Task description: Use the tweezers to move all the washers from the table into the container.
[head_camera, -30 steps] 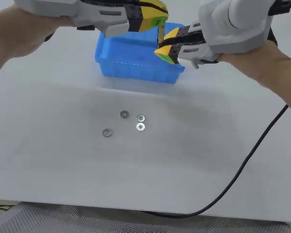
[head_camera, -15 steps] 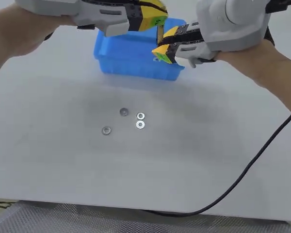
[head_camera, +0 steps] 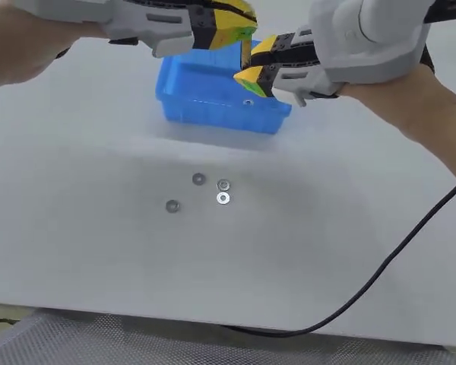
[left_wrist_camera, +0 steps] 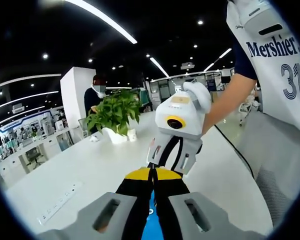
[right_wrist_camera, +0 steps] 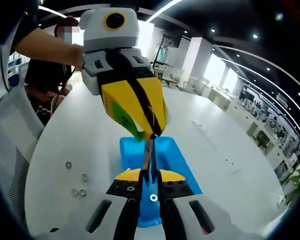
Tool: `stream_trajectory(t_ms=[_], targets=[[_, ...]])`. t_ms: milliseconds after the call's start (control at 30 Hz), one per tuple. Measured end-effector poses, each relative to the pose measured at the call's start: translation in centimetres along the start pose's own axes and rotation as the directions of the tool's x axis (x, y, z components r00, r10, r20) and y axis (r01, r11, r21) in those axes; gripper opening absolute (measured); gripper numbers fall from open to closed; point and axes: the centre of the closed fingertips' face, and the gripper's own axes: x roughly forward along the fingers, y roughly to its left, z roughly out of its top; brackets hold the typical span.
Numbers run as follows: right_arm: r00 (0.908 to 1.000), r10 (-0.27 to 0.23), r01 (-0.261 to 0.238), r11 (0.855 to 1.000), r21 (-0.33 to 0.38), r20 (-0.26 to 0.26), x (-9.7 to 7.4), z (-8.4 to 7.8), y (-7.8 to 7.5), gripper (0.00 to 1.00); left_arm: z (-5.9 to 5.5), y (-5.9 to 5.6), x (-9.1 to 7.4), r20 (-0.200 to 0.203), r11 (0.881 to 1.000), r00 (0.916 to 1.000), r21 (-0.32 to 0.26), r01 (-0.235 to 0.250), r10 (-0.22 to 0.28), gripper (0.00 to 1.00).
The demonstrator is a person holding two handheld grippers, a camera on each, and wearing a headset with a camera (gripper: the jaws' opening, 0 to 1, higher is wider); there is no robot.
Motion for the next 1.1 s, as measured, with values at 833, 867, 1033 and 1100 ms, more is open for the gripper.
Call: stream_trajectory(t_ms=[833, 867, 1033, 1100], targets=[[0.9945, 0.103, -0.103, 0.995, 0.004, -0.019, -2.7, -0.2, 8.3, 0.13, -0.1, -7.6, -2.2, -0.028, 0.996, 0.9979, -0.062, 0.056, -0.058, 0.04], [0.994, 0.108, -0.108, 0.994, 0.007, -0.019, -2.7, -0.3, 8.6, 0.13, -0.2, -7.8, -2.2, -0.031, 0.996, 0.9977, -0.064, 0.059, -0.061, 0.04], [0.9918, 0.126, -0.126, 0.992, 0.004, -0.023, -2.6, -0.4, 9.6, 0.13, -0.5, -8.7, -2.6, -0.038, 0.995, 0.997, -0.076, 0.065, -0.068, 0.04], [0.9902, 0.138, -0.138, 0.99, 0.006, -0.023, -2.5, -0.4, 10.1, 0.13, -0.6, -9.0, -2.7, -0.039, 0.994, 0.9967, -0.083, 0.068, -0.071, 0.04]])
